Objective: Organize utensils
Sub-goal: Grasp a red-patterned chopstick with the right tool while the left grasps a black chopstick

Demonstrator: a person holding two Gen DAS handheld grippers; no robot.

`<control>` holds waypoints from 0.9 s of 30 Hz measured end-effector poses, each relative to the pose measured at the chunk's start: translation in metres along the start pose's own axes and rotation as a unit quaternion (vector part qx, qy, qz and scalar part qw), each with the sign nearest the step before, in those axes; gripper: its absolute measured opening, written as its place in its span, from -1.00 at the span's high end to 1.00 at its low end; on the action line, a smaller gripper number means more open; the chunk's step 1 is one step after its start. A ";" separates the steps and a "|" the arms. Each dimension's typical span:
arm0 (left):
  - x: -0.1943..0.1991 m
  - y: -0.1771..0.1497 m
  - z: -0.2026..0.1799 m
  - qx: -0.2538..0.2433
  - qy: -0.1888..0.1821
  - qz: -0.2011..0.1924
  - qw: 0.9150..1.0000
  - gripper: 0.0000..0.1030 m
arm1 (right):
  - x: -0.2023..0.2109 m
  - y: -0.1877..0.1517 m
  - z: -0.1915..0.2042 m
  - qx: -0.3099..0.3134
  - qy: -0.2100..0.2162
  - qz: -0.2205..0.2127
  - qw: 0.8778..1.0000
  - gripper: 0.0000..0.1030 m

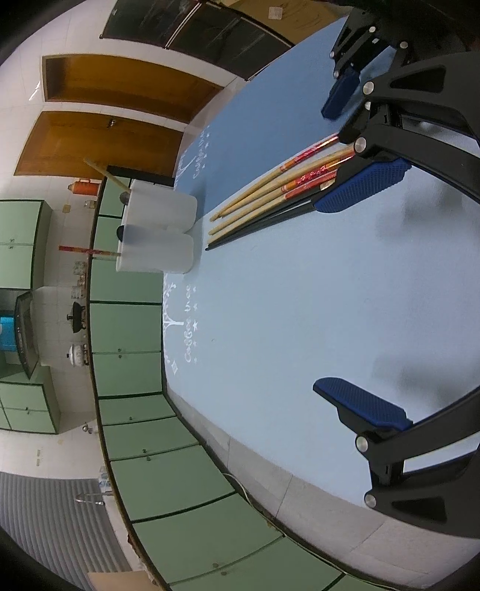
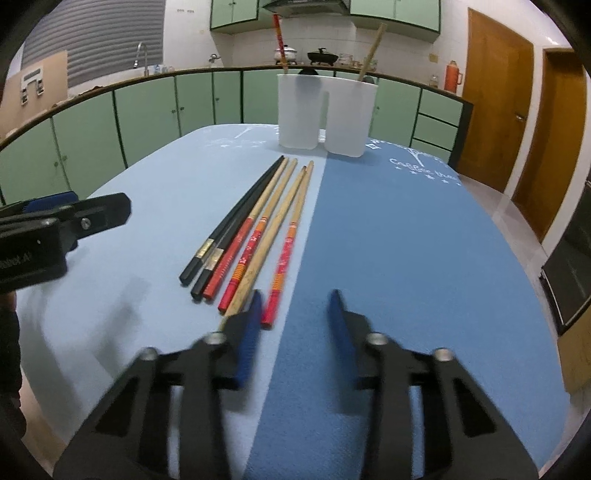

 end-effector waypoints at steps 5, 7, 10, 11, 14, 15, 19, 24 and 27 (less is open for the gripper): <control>-0.008 -0.006 -0.012 -0.008 -0.016 0.015 1.000 -0.72 | 0.000 0.002 -0.016 -0.022 -0.004 0.006 1.000 0.90; -0.013 -0.010 -0.020 -0.017 -0.019 0.025 0.999 -0.72 | 0.001 0.003 -0.027 -0.037 -0.009 0.007 0.999 0.90; -0.020 -0.014 -0.029 -0.025 -0.021 0.037 0.999 -0.71 | 0.001 0.002 -0.040 -0.053 -0.015 0.009 0.998 0.90; -0.022 -0.016 -0.031 -0.027 -0.020 0.041 0.999 -0.70 | 0.000 0.001 -0.043 -0.055 -0.017 0.010 0.998 0.90; -0.030 -0.018 -0.036 -0.034 -0.012 0.053 0.998 -0.64 | 0.001 0.000 -0.047 -0.058 -0.015 0.009 0.998 0.90; -0.031 -0.018 -0.036 -0.035 -0.010 0.056 0.998 -0.64 | 0.001 0.000 -0.048 -0.057 -0.014 0.009 0.998 0.90; -0.037 -0.018 -0.039 -0.040 -0.006 0.067 0.997 -0.59 | 0.000 -0.001 -0.049 -0.059 -0.012 0.008 0.998 0.90; -0.038 -0.017 -0.043 -0.041 -0.003 0.067 0.997 -0.37 | 0.001 -0.001 -0.050 -0.063 -0.004 0.006 0.998 0.86; -0.040 -0.016 -0.047 -0.039 -0.009 0.063 0.997 -0.15 | 0.001 -0.001 -0.053 -0.073 0.009 0.005 0.997 0.83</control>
Point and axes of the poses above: each gripper's, at about its wrist camera, not at the fingertips, and x roughly against the way its jaws point, z to its left, y to its top, the point moved 2 cm from there along -x, roughly the way its jaws point, and after that the axes turned 5 degrees about -x, right-handed, at the moved point
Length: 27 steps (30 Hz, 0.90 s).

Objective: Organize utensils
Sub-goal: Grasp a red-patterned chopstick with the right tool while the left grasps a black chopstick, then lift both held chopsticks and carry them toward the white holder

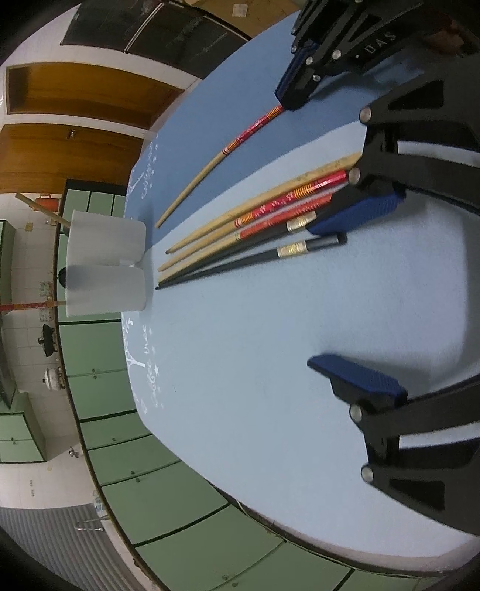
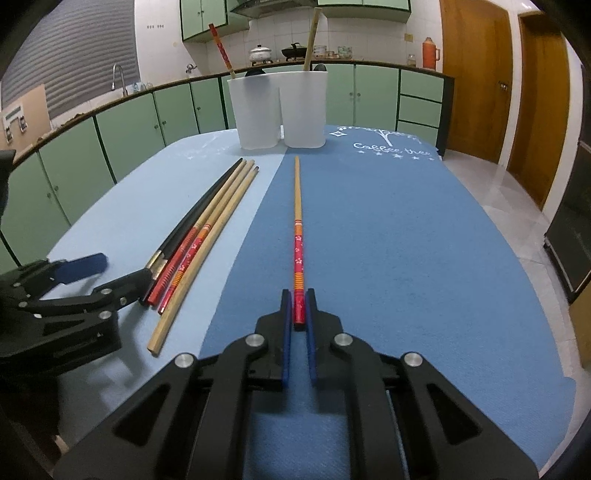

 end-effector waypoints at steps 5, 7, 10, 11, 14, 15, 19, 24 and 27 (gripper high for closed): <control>0.001 0.001 -0.009 -0.007 -0.007 -0.012 1.000 0.33 | -0.002 0.001 -0.001 -0.004 0.009 0.000 1.000 0.82; 0.001 0.002 -0.015 -0.014 -0.009 -0.016 1.000 0.61 | -0.002 0.001 -0.001 -0.004 0.011 0.001 1.000 0.87; 0.000 0.003 -0.021 -0.019 -0.007 -0.018 1.000 0.84 | -0.002 0.002 -0.004 -0.009 0.018 0.006 1.000 0.89; 0.000 0.004 -0.021 -0.017 -0.008 -0.018 1.000 0.84 | -0.002 0.003 -0.004 -0.011 0.020 0.008 1.000 0.90; 0.001 0.006 -0.020 -0.005 -0.009 -0.015 1.000 0.85 | 0.001 0.005 -0.005 -0.008 0.022 0.011 1.000 0.90; 0.002 0.006 -0.018 -0.003 -0.010 -0.015 1.000 0.85 | 0.001 0.005 -0.005 -0.007 0.022 0.010 1.000 0.90; 0.018 0.012 -0.014 -0.002 -0.009 -0.027 1.000 0.86 | 0.011 0.012 -0.006 -0.005 0.023 0.004 1.000 0.90; 0.045 0.025 -0.009 -0.010 -0.004 -0.055 0.998 0.87 | 0.034 0.033 -0.005 0.012 0.022 -0.026 0.999 0.90; 0.067 0.042 -0.005 -0.016 0.000 -0.083 0.996 0.87 | 0.052 0.052 -0.008 0.007 0.033 -0.045 0.998 0.90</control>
Point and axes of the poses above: each gripper's, at about its wrist camera, not at the fingertips, and x roughly against the way its jaws point, z to its left, y to its top, the point moved 2 cm from there along -x, roughly the way its jaws point, and after that the axes turned 5 degrees about -x, right-handed, at the moved point
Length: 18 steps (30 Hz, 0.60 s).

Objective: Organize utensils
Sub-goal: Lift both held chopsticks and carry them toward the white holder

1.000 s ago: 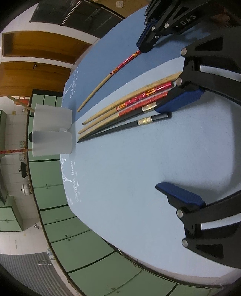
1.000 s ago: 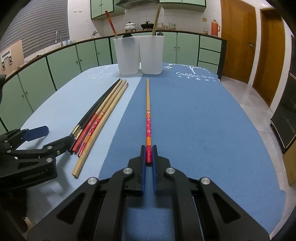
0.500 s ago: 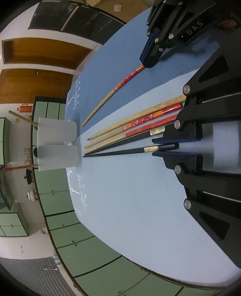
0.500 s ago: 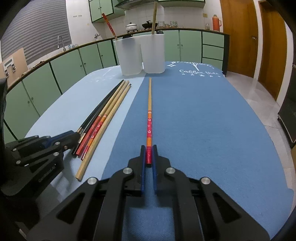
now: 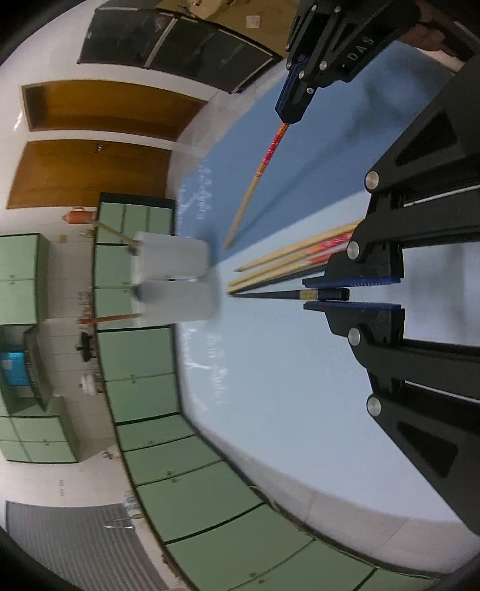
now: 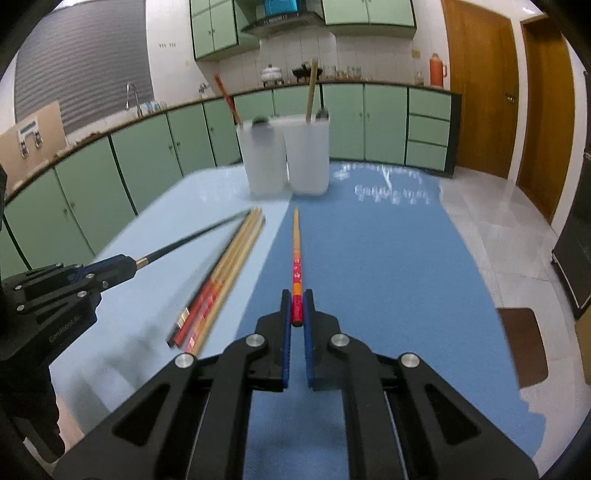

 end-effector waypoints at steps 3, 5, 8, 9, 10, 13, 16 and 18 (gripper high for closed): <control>0.012 0.017 0.003 -0.001 0.000 -0.022 1.000 0.87 | 0.012 0.019 -0.002 -0.004 0.006 -0.014 1.000 0.90; 0.020 0.031 0.006 0.001 -0.001 -0.038 0.999 0.87 | 0.021 0.034 -0.003 -0.005 0.013 -0.025 1.000 0.90; 0.027 0.052 0.010 0.005 -0.004 -0.060 0.998 0.87 | 0.031 0.058 -0.005 -0.013 0.029 -0.034 0.999 0.90; 0.028 0.059 0.013 0.006 -0.005 -0.066 0.998 0.87 | 0.033 0.066 -0.006 -0.018 0.034 -0.035 0.999 0.90; 0.029 0.065 0.014 0.006 -0.006 -0.071 0.997 0.87 | 0.036 0.072 -0.007 -0.021 0.038 -0.037 0.998 0.90; 0.030 0.081 0.019 0.008 -0.009 -0.083 0.996 0.87 | 0.041 0.094 -0.008 -0.028 0.048 -0.040 0.998 0.90; 0.029 0.093 0.024 0.010 -0.014 -0.090 0.996 0.87 | 0.040 0.113 -0.009 -0.036 0.063 -0.036 0.997 0.90; 0.029 0.098 0.026 0.010 -0.015 -0.093 0.995 0.87 | 0.038 0.122 -0.010 -0.043 0.074 -0.030 0.996 0.90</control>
Point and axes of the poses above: each gripper's, at about its wrist camera, not at the fingertips, and x roughly against the way its jaws point, z to its left, y to its top, the point moved 2 cm from there along -x, roughly the way its jaws point, and after that the axes turned 5 degrees about -x, right-handed, at the moved point
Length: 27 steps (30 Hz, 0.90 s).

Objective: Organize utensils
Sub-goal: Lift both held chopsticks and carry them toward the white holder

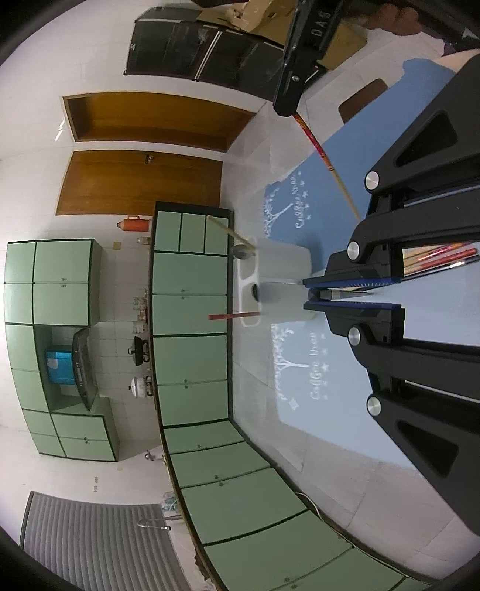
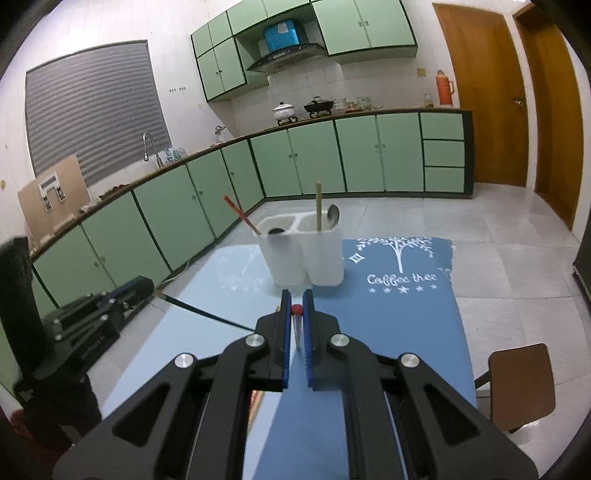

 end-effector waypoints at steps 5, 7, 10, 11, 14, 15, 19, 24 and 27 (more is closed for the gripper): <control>-0.001 0.011 0.005 0.001 -0.008 -0.008 1.000 0.88 | -0.005 0.022 0.003 0.007 0.002 0.011 1.000 0.90; -0.002 0.014 0.005 0.001 -0.009 -0.008 1.000 0.88 | -0.006 0.028 0.006 0.015 0.004 0.014 1.000 0.90; -0.003 0.018 0.006 0.000 -0.011 -0.009 1.000 0.88 | -0.008 0.035 0.009 0.022 0.005 0.017 1.000 0.90; -0.004 0.020 0.006 0.000 -0.012 -0.010 1.000 0.88 | -0.008 0.037 0.009 0.024 0.004 0.016 1.000 0.90; -0.002 0.023 0.006 0.001 -0.014 -0.015 1.000 0.88 | -0.008 0.043 0.008 0.024 0.006 0.013 1.000 0.90; -0.002 0.025 0.005 0.000 -0.014 -0.018 1.000 0.88 | -0.007 0.045 0.008 0.024 0.007 0.012 1.000 0.90; 0.001 0.037 0.004 -0.004 -0.019 -0.029 0.999 0.88 | -0.003 0.061 0.008 0.036 0.008 0.002 0.999 0.90; 0.000 0.058 0.002 -0.013 -0.022 -0.048 0.999 0.88 | 0.002 0.088 0.010 0.046 0.013 -0.016 0.999 0.90; 0.000 0.076 0.002 -0.014 -0.024 -0.066 0.997 0.88 | 0.006 0.109 0.013 0.055 0.014 -0.035 0.998 0.90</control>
Point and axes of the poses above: each gripper's, at about its wrist camera, not at the fingertips, and x roughly against the way its jaws point, z to its left, y to its top, the point moved 2 cm from there along -x, roughly the way its jaws point, and after that the axes turned 5 degrees about -x, right-handed, at the moved point
